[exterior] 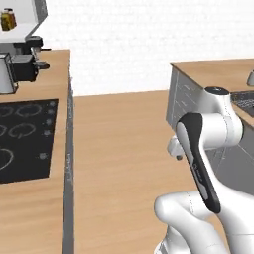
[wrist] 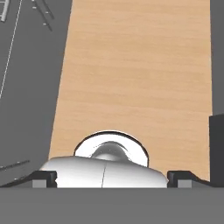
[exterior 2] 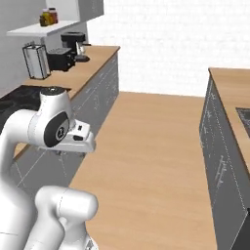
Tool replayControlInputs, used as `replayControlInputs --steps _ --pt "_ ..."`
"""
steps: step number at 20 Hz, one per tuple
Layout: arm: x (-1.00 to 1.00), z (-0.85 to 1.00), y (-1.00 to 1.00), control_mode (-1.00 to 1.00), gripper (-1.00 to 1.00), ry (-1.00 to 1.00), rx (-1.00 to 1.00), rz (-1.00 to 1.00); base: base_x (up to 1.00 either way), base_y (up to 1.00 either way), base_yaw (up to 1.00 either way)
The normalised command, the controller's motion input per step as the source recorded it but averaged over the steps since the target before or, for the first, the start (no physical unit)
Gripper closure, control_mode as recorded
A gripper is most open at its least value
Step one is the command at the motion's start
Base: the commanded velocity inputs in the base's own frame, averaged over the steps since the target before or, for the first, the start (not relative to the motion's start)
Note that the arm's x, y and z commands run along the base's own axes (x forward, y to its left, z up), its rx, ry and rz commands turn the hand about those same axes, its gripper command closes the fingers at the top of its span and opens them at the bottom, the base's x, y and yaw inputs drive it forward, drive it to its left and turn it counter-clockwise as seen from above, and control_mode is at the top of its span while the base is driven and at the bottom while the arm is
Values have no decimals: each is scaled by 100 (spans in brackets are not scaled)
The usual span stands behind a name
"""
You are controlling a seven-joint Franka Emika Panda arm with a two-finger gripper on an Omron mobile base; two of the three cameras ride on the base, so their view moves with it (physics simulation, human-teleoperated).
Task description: Navigate to the dishwasher.
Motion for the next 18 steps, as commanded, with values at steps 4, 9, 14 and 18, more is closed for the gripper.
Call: replayControlInputs --steps 4,9,14,18 --pt "0 0 0 100 -100 0 0 0 26 2 -54" --pt "0 0 0 100 -100 0 0 0 12 -8 -77" --pt "0 0 0 100 -100 0 0 0 7 -7 -91" --pt "0 0 0 100 -100 0 0 0 11 -8 -90"
